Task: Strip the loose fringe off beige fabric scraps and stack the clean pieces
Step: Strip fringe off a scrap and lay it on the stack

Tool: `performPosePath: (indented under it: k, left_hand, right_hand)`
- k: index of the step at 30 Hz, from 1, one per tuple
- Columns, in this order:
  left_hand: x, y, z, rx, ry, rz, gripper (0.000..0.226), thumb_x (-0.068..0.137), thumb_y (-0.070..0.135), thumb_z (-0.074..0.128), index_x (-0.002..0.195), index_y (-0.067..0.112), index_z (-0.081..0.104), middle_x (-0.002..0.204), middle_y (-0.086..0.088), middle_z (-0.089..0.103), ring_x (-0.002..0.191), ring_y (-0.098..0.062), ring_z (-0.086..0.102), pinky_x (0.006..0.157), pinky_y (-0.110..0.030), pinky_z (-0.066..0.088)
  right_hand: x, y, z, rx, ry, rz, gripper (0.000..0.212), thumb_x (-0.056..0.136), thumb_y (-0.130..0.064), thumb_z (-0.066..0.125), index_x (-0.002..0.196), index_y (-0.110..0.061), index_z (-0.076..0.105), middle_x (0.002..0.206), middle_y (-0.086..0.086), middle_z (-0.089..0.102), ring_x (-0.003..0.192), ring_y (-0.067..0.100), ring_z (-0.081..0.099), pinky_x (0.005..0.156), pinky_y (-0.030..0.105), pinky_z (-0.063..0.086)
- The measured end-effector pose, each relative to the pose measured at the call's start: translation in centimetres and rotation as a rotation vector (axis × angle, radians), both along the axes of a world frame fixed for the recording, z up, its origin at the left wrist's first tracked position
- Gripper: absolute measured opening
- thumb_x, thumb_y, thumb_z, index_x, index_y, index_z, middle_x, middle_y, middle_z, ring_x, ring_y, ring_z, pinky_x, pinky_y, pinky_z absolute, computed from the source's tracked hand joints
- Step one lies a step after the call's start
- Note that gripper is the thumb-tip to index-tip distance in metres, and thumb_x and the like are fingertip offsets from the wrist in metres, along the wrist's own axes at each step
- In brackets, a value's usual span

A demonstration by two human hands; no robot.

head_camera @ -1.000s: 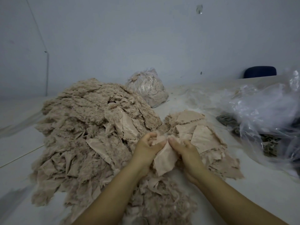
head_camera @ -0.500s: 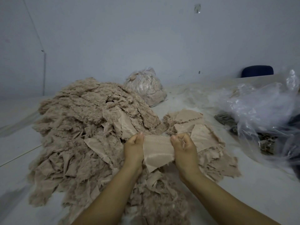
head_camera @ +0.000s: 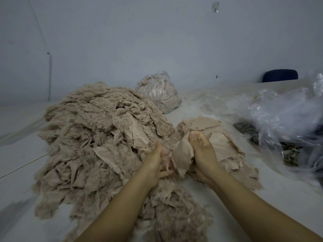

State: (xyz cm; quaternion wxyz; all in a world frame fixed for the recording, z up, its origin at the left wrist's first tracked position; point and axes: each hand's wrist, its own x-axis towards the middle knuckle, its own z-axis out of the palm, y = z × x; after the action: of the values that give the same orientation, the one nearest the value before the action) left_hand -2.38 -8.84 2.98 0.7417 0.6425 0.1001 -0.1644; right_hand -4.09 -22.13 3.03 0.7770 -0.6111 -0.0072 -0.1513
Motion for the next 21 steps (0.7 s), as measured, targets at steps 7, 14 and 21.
performPosePath:
  k: [7, 14, 21]
  left_hand:
    - [0.2, -0.8, 0.0, 0.023, -0.230, 0.082, 0.024, 0.098, 0.030, 0.048, 0.090, 0.014, 0.063, 0.048, 0.007, 0.055, 0.033, -0.005, 0.041, 0.031, -0.012, 0.026]
    - [0.9, 3.7, -0.5, 0.541, -0.575, -0.265, 0.029, 0.096, 0.029, 0.052, 0.075, 0.010, 0.061, 0.046, 0.013, 0.051, 0.047, -0.007, 0.044, 0.047, -0.017, 0.037]
    - [0.2, 8.1, -0.9, 0.976, -0.614, -0.892, 0.020, 0.084, 0.022, 0.071, 0.085, 0.041, 0.064, 0.089, 0.029, 0.058, 0.083, 0.011, 0.053, 0.079, -0.016, 0.042]
  right_hand:
    - [1.1, -1.9, 0.2, -0.149, -0.026, -0.170, 0.019, 0.098, -0.019, 0.052, 0.080, -0.017, 0.059, 0.071, -0.002, 0.060, 0.061, 0.008, 0.056, 0.056, 0.023, 0.045]
    - [2.6, -10.0, 0.0, -0.663, 0.170, -0.455, 0.018, 0.089, -0.029, 0.059, 0.076, -0.017, 0.054, 0.079, 0.002, 0.058, 0.079, 0.023, 0.053, 0.066, 0.032, 0.036]
    - [0.4, -8.6, -1.3, -0.914, -0.004, -0.523, 0.005, 0.093, -0.019, 0.055, 0.096, -0.018, 0.059, 0.097, 0.003, 0.059, 0.079, 0.015, 0.050, 0.070, 0.023, 0.036]
